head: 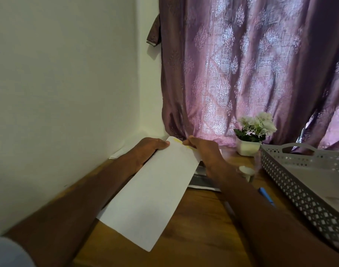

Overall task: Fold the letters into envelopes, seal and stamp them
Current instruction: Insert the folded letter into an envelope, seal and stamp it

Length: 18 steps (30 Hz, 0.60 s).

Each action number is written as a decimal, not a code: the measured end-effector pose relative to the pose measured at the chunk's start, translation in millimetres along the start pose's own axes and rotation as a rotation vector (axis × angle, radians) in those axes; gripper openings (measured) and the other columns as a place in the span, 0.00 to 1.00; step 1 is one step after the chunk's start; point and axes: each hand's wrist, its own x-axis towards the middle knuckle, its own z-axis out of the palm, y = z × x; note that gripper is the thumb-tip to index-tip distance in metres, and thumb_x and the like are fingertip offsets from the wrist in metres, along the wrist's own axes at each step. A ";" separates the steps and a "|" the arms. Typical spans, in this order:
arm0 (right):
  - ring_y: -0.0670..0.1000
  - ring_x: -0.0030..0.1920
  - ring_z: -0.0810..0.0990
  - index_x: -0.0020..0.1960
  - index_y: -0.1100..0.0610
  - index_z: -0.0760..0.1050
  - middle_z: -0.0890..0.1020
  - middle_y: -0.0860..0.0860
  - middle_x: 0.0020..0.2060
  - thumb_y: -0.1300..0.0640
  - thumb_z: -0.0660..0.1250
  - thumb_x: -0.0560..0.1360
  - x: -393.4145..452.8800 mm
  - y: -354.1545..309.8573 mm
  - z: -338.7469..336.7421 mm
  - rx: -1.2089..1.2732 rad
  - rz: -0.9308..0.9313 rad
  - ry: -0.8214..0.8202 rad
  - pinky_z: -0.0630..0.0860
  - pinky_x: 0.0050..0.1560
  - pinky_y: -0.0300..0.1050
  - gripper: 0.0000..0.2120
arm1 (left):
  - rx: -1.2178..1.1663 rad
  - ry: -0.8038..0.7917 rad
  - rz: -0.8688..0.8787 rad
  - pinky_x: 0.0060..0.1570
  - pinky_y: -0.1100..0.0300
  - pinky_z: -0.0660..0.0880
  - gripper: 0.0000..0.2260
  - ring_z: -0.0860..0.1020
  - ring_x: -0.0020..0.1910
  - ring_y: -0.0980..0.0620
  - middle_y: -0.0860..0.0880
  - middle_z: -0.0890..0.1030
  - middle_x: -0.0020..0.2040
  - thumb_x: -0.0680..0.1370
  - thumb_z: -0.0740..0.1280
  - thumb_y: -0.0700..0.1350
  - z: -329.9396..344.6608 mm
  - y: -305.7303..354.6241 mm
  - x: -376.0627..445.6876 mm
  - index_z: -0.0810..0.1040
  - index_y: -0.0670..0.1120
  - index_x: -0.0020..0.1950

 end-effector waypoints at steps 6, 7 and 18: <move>0.48 0.38 0.82 0.41 0.54 0.84 0.86 0.47 0.35 0.46 0.70 0.78 1.4 2.9 2.5 -0.100 -0.043 0.062 0.72 0.35 0.41 0.14 | 0.091 0.011 0.062 0.46 0.58 0.80 0.08 0.85 0.41 0.49 0.46 0.88 0.44 0.79 0.72 0.48 2.0 -0.1 1.9 0.86 0.44 0.47; 0.49 0.39 0.82 0.43 0.55 0.85 0.87 0.49 0.39 0.45 0.70 0.78 1.3 3.1 3.2 -0.109 -0.046 0.057 0.72 0.36 0.41 0.15 | 0.091 0.013 0.069 0.51 0.55 0.80 0.08 0.85 0.44 0.47 0.44 0.87 0.46 0.79 0.72 0.48 2.0 0.0 1.8 0.86 0.43 0.48; 0.49 0.41 0.79 0.42 0.55 0.76 0.80 0.50 0.40 0.29 0.66 0.75 2.4 3.0 3.9 -0.274 -0.085 0.098 0.71 0.39 0.44 0.27 | 0.089 0.009 0.119 0.55 0.52 0.77 0.07 0.82 0.44 0.45 0.43 0.85 0.45 0.79 0.72 0.45 7.2 1.0 -3.0 0.84 0.42 0.45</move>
